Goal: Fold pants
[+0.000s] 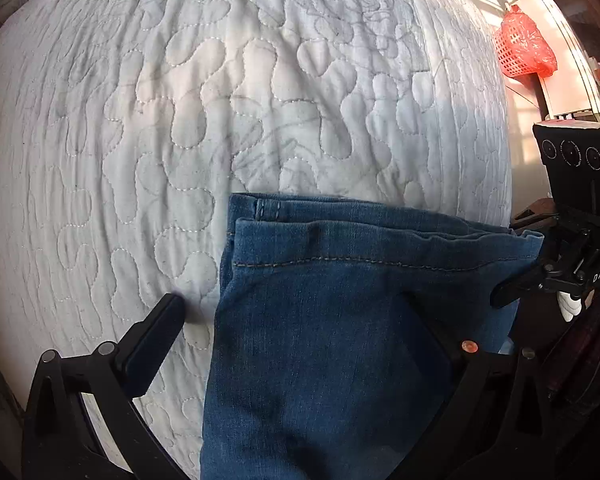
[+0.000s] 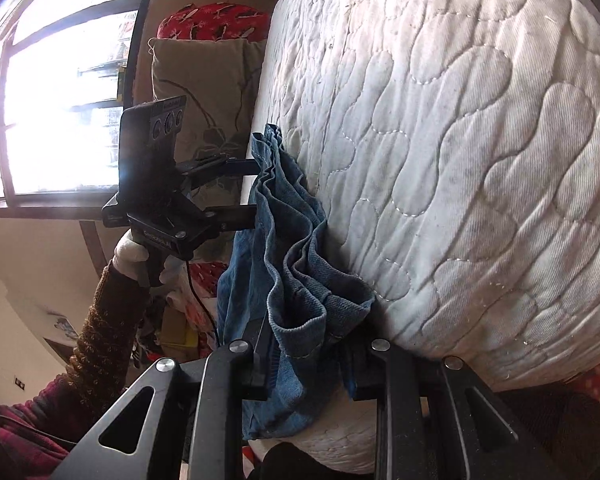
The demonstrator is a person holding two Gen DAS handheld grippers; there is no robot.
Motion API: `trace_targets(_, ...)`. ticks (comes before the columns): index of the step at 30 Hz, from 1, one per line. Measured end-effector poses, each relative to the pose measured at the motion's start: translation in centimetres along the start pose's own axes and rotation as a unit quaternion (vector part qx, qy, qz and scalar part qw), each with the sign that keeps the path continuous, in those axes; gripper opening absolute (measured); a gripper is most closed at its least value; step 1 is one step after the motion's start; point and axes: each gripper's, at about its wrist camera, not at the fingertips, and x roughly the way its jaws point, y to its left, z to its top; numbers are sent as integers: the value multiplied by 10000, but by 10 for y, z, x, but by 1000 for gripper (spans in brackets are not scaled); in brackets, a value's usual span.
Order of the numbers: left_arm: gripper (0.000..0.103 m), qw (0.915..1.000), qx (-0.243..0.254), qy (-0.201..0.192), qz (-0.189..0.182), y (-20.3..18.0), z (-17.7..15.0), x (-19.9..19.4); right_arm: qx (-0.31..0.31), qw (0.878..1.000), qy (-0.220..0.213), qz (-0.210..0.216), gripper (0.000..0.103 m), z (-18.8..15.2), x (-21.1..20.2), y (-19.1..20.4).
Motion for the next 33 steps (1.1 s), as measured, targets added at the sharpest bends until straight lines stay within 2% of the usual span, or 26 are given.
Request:
trace_targets(4,103,9973,-506,-168,-500,9,7,-6,22,10000,4,9,25,0,0,0)
trace_targets(6,103,9953,-751,-59,-606,20,9,1,21,10000,-1,6,25,1,1,0)
trace_targets(9,103,9932,-939,-145,-667,25,9,2,34,10000,-8,19,25,1,1,-1)
trace_targets(12,103,9948,-802,-335,-523,27,-6,-5,40,10000,-1,18,25,2,2,-1)
trace_targets(15,102,9928,-714,-599,-748,10,-13,-11,33,10000,-1,8,25,3,2,-1)
trace_targets(17,90,9899,-738,-784,-926,4,-11,-16,13,10000,-9,-18,25,3,2,0)
trace_targets(19,82,9878,-822,-894,-972,1,-12,-19,-22,10000,-18,-55,25,2,1,2)
trace_targets(21,65,9836,-967,-1023,-1130,7,-16,-22,-145,9996,-70,-221,21,0,0,9)
trace_targets(23,32,9775,-1094,-1104,-1426,8,-22,-23,-376,9984,-114,-407,21,-3,0,19)
trace_targets(27,26,9752,-1265,-1378,-1180,5,-26,-16,-627,9954,-145,-709,13,-5,3,30)
trace_targets(30,24,9656,-1541,-1700,-1224,6,-41,-23,-814,9925,-155,-903,11,-6,4,41)
trace_targets(31,19,9629,-1572,-1813,-1236,6,-46,-28,-954,9905,-150,-978,11,-7,4,48)
trace_targets(33,17,9525,-1755,-2090,-1353,5,-57,-37,-1259,9862,-137,-1071,11,-8,5,63)
